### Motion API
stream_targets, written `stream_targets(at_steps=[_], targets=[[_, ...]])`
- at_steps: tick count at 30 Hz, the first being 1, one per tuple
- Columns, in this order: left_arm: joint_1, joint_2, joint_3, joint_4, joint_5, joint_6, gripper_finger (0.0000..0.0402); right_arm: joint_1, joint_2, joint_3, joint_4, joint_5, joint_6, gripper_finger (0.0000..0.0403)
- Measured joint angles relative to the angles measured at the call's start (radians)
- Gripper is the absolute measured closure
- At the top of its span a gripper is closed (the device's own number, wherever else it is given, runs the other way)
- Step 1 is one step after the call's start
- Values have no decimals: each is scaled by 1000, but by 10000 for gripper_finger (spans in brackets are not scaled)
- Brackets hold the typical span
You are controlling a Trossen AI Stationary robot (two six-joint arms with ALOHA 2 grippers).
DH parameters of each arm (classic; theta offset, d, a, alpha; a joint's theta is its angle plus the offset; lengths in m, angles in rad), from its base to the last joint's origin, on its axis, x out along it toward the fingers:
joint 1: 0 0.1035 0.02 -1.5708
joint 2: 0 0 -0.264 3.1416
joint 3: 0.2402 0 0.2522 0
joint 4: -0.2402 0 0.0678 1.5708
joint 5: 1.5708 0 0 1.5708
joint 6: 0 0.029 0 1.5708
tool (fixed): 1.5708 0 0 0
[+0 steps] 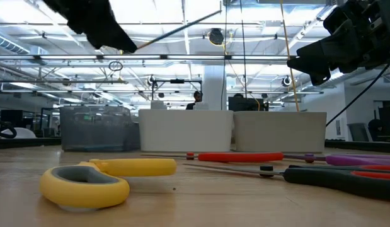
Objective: Pick & Place Paint Supplies
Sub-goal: Put the blue paint brush into the black bin
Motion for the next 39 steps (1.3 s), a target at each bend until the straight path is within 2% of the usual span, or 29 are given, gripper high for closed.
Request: stream_targets(at_steps=[9,16,19,22,32,39], targets=[[14,-276,-273,230,-142,-39,401,0,0,0,0,0,0,232],[9,-385,-413,252,-347,-257,401,0,0,0,0,0,0,232],[9,-386,-428,210,-416,-374,401,0,0,0,0,0,0,232],[9,-375,-428,159,-442,-461,401,0,0,0,0,0,0,232],[9,-251,-428,42,-438,-704,401,0,0,0,0,0,0,232],[10,-185,-428,22,-378,-828,401,0,0,0,0,0,0,232]])
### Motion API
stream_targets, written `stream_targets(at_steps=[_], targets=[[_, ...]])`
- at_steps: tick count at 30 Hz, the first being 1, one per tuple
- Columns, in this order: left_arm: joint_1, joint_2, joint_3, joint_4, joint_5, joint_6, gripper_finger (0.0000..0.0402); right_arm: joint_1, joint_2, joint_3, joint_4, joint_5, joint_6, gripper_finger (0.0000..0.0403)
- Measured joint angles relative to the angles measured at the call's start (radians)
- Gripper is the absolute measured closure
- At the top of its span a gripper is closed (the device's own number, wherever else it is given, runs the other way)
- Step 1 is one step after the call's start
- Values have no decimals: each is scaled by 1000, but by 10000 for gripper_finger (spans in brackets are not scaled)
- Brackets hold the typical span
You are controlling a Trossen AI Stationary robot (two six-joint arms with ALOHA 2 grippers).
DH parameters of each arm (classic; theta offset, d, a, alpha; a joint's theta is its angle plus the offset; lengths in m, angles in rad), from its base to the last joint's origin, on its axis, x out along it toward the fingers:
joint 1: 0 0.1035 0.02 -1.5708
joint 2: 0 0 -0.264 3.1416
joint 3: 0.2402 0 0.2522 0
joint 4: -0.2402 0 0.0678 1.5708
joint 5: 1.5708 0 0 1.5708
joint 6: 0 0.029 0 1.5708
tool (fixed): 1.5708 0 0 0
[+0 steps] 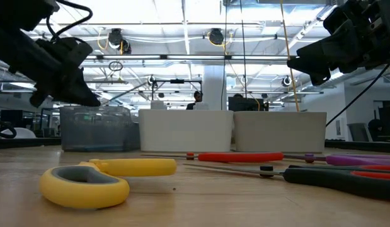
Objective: Pick & Place Paint Supplies
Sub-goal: Put the blue paint brush into the black bin
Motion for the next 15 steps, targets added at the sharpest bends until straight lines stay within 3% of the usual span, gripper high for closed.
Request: stream_targets(at_steps=[11,15], targets=[[16,-23,1,-27,21,-9,401,0,0,0,0,0,0,232],[52,-23,1,-36,76,-12,401,0,0,0,0,0,0,232]])
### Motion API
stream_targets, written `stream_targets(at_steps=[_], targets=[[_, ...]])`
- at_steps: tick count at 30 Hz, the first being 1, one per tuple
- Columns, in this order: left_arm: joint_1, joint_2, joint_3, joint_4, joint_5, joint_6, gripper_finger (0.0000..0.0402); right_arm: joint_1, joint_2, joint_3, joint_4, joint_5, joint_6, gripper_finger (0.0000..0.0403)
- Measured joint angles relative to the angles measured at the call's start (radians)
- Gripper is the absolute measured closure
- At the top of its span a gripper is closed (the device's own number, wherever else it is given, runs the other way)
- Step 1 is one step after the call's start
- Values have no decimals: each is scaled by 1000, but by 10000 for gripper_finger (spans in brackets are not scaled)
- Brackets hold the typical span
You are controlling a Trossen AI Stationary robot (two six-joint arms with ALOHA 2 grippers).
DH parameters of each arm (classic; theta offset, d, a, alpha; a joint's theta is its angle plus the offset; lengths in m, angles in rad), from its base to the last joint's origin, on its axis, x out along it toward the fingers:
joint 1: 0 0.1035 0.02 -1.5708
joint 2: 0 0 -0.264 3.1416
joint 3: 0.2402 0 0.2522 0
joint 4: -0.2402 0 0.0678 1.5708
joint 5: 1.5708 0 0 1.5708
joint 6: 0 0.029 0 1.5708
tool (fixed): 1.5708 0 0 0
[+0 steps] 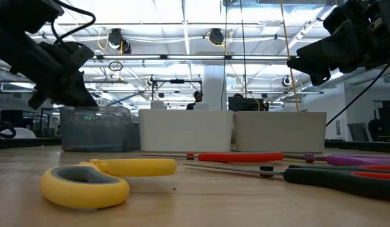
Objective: Pick & Place Paint Supplies
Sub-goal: Put the blue paint brush into the black bin
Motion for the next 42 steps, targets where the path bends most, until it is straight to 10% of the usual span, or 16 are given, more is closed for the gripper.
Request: stream_targets(at_steps=[18,42], targets=[[150,0,189,-436,211,-51,401,0,0,0,0,0,0,232],[105,59,174,-406,282,-23,357,0,0,0,0,0,0,232]])
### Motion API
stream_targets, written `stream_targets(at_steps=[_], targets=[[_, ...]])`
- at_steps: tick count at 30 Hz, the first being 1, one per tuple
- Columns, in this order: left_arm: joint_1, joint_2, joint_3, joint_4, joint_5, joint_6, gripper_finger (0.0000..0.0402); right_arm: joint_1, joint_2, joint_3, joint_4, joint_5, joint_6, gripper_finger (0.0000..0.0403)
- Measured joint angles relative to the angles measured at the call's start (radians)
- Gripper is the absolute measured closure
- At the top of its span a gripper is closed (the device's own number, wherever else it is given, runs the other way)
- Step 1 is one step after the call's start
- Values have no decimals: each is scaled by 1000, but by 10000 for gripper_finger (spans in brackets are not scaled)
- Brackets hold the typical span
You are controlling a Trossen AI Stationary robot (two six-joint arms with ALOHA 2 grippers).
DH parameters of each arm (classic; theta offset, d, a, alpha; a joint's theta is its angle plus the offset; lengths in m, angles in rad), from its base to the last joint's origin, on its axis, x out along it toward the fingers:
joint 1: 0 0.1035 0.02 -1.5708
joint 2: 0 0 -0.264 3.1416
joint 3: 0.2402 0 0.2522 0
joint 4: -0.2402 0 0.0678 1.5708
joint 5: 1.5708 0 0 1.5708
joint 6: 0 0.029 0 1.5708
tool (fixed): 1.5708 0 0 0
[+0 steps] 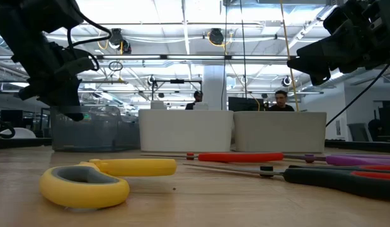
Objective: Pick & Place Paint Supplies
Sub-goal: Put the blue paint brush into the black bin, then adjust the gray bin
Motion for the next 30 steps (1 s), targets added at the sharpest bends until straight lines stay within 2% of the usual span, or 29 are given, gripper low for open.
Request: stream_targets(at_steps=[6,9,14,18,23,26,30], targets=[[0,-8,13,1,-5,14,287,0,0,0,0,0,0,232],[10,-11,48,-9,7,101,253,0,0,0,0,0,0,232],[41,-37,190,-208,75,232,224,0,0,0,0,0,0,232],[44,-48,285,-440,79,119,220,0,0,0,1,0,0,232],[35,-47,273,-616,141,-133,220,0,0,0,0,0,0,232],[16,-46,214,-633,153,-280,220,0,0,0,0,0,0,232],[-2,-24,206,-600,160,-301,220,0,0,0,0,0,0,232]])
